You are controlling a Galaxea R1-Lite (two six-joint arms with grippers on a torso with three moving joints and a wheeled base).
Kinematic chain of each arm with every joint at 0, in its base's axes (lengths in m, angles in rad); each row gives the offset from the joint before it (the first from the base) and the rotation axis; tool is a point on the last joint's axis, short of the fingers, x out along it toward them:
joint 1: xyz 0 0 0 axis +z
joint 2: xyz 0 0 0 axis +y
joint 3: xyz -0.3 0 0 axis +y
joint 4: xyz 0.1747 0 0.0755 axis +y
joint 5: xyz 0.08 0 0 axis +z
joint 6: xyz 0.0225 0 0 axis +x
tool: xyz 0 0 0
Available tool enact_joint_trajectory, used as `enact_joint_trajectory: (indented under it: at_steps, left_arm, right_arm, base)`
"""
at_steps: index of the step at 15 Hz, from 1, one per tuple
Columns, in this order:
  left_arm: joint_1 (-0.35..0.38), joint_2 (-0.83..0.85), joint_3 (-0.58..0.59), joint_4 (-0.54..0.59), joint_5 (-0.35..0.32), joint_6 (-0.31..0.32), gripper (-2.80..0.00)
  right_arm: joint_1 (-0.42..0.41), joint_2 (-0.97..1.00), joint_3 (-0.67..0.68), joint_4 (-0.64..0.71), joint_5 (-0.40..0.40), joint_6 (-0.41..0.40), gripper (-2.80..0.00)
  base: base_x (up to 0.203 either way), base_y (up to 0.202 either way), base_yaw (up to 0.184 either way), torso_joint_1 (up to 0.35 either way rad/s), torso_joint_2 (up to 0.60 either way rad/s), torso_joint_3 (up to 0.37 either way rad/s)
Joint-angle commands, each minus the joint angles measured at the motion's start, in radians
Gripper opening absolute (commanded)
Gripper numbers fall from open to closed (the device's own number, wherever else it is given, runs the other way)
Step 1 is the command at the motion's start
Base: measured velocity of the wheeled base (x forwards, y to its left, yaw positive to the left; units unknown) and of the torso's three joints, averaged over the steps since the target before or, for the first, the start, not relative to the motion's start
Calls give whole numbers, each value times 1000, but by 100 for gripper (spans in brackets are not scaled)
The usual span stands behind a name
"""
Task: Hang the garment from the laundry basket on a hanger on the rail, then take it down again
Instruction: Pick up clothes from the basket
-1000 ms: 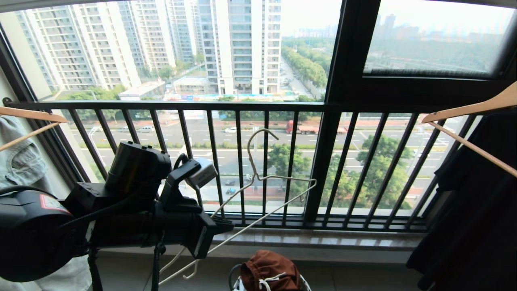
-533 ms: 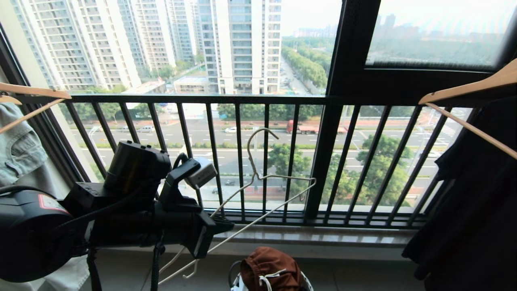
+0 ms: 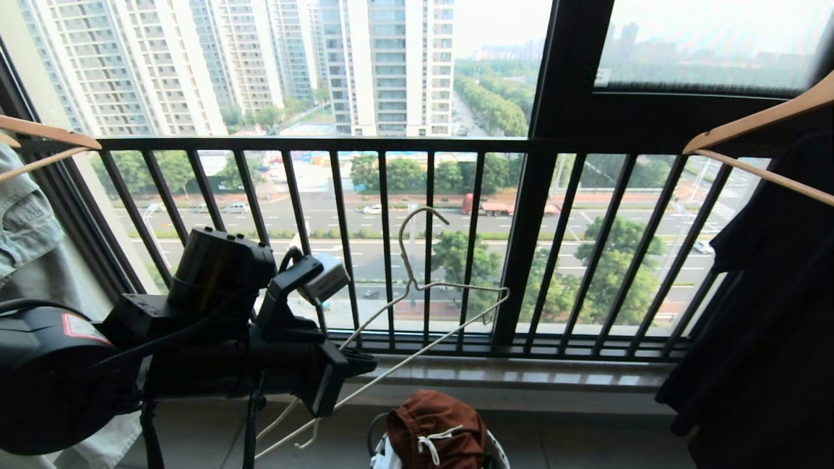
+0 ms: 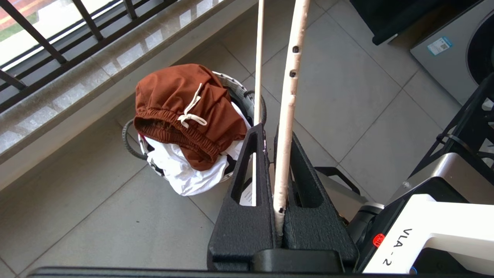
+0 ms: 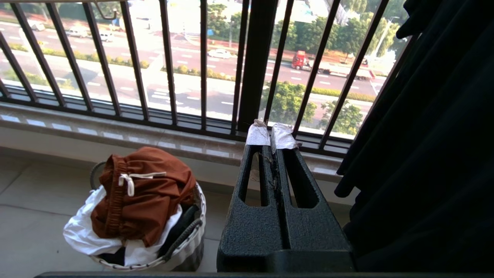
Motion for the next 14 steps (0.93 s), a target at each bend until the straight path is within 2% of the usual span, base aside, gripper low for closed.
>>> enact_joint_trajectory:
  at_steps: [1, 14]
  left_arm:
    - [0, 2, -1, -1, -2, 0, -280]
    - [0, 4, 8, -32, -2, 0, -280]
  right_arm:
    - [0, 1, 0, 0, 1, 0, -280]
    - [0, 1, 0, 0, 1, -1, -280]
  base:
    - [0, 0, 0, -173, 372, 203]
    - [0, 0, 0, -214, 508, 289]
